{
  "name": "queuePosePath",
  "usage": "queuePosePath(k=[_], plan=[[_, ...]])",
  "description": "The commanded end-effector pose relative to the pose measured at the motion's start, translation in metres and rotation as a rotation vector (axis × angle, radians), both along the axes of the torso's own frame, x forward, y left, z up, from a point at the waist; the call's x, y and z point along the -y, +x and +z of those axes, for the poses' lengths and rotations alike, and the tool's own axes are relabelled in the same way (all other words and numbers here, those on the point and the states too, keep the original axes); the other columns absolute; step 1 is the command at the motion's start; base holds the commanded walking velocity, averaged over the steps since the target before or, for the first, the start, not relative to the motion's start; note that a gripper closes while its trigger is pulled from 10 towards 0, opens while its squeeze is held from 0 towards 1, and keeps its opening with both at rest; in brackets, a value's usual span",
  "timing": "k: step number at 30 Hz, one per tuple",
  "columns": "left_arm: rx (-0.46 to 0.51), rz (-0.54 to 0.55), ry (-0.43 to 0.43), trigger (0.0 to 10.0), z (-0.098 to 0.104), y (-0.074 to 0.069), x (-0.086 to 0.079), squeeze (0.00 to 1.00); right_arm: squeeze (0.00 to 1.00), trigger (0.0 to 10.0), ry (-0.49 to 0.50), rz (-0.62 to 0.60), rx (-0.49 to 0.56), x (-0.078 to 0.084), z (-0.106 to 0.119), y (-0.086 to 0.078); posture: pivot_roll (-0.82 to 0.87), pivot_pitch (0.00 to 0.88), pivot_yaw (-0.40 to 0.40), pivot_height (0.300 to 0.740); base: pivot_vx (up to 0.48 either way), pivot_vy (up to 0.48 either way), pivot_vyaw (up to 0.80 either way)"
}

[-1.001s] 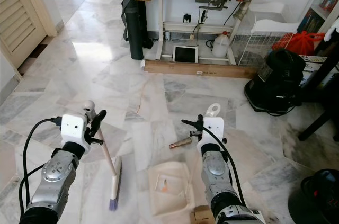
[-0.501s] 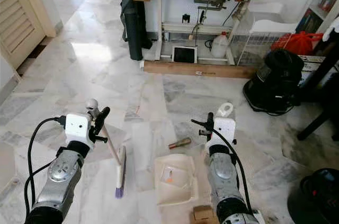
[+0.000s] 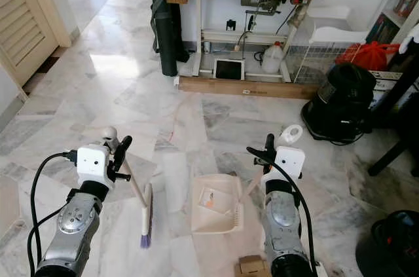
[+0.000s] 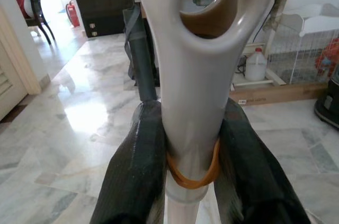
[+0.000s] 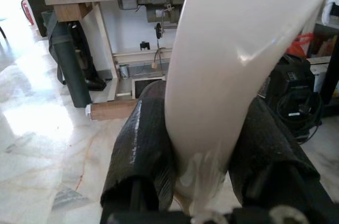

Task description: Sweep floor

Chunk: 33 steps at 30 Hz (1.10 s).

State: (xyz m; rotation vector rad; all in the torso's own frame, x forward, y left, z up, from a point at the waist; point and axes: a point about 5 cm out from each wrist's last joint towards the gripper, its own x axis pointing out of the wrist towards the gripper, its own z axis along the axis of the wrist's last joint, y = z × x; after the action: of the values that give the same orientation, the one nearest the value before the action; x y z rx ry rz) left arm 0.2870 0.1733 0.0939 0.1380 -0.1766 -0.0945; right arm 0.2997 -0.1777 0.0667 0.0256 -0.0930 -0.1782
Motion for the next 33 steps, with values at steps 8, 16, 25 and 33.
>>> queuePosePath(k=[8,16,25,33], plan=[[0.075,-0.002,0.009,10.0,0.0167,0.0015,-0.0016,0.0,0.0,10.0,0.002,-0.01,0.022,0.0016,0.0065,-0.0039,0.1,0.0,-0.009,0.74,0.0,0.0,0.26],[0.076,-0.012,0.004,10.0,0.0189,0.0044,0.0023,0.0,0.0,10.0,0.008,-0.009,0.013,0.0001,0.0081,-0.0029,0.1,0.0,-0.011,0.74,0.0,0.0,0.56],[0.075,-0.008,-0.002,10.0,0.0212,0.0069,0.0024,0.0,0.0,10.0,0.018,-0.005,0.007,-0.001,0.0103,-0.0004,0.11,0.0,-0.01,0.74,0.0,0.0,0.58],[0.051,0.001,-0.021,10.0,0.0196,0.0087,0.0015,0.0,0.0,10.0,0.041,-0.004,-0.002,-0.0028,0.0097,0.001,0.11,0.0,-0.007,0.74,0.0,0.0,0.0]])
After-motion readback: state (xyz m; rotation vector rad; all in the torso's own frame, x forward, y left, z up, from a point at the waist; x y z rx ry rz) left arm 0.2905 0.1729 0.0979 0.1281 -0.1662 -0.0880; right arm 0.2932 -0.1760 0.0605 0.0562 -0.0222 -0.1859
